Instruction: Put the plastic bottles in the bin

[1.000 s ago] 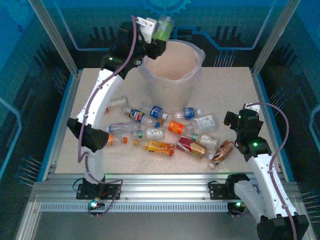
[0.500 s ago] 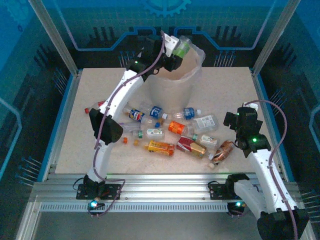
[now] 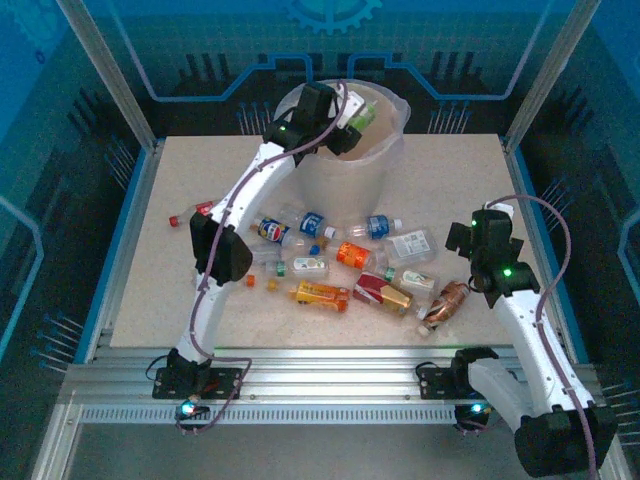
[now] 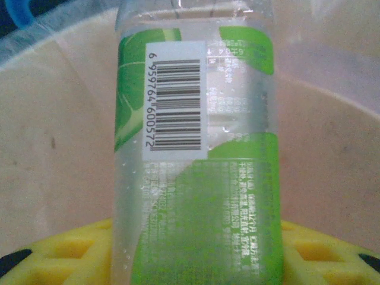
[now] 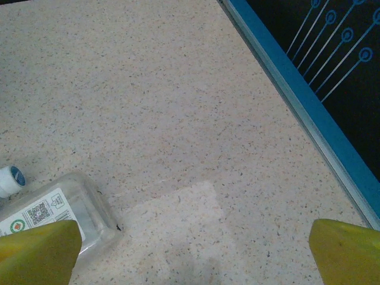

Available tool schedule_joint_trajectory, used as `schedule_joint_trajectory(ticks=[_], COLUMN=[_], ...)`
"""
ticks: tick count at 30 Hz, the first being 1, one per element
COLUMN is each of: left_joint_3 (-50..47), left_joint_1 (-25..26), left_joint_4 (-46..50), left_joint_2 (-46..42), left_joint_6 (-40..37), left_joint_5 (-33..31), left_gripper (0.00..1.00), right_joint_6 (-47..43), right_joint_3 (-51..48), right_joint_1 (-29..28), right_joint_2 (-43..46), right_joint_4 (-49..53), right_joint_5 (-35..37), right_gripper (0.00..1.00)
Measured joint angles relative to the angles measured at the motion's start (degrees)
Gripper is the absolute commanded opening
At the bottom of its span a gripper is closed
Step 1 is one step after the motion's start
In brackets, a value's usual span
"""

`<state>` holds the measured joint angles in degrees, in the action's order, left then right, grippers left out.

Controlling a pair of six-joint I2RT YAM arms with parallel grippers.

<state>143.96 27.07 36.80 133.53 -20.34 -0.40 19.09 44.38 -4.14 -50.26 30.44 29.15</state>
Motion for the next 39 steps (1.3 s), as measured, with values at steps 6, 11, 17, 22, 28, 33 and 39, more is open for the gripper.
schedule_joint_trajectory(ticks=[6, 11, 17, 22, 28, 33, 39], left_joint_3=[0.0, 0.0, 0.0, 0.0, 0.0, 0.0, 0.0], left_joint_1=[0.0, 0.3, 0.8, 1.1, 1.2, 1.2, 1.4], left_joint_4=[3.5, 5.1, 4.9, 4.9, 4.3, 3.2, 1.3], left_joint_2=[0.8, 0.8, 1.2, 1.5, 1.5, 1.5, 1.4], left_joint_6=[-4.4, -8.3, -11.2, -12.1, -12.7, -12.7, -12.7], left_joint_5=[-0.3, -0.5, -0.9, -1.4, -2.4, -3.0, -4.3], left_gripper=[0.36, 0.50, 0.70, 0.84, 0.91, 0.98, 0.99], right_joint_6=[0.0, 0.0, 0.2, 0.9, 4.6, 10.6, 17.9], right_joint_3=[0.0, 0.3, 0.3, 0.3, 0.6, 2.9, 4.0], right_joint_1=[0.0, 0.0, 0.0, 0.0, 0.0, 0.0, 0.0], right_joint_2=[-0.4, -0.8, -1.2, -1.6, -2.0, -2.3, -1.7], right_joint_4=[0.0, 0.0, 0.0, 0.0, 2.7, 9.0, 18.6], right_joint_5=[0.0, 0.0, 0.0, 0.0, 0.3, 1.2, 1.5], right_gripper=[1.00, 1.00, 1.00, 1.00, 1.00, 1.00, 1.00])
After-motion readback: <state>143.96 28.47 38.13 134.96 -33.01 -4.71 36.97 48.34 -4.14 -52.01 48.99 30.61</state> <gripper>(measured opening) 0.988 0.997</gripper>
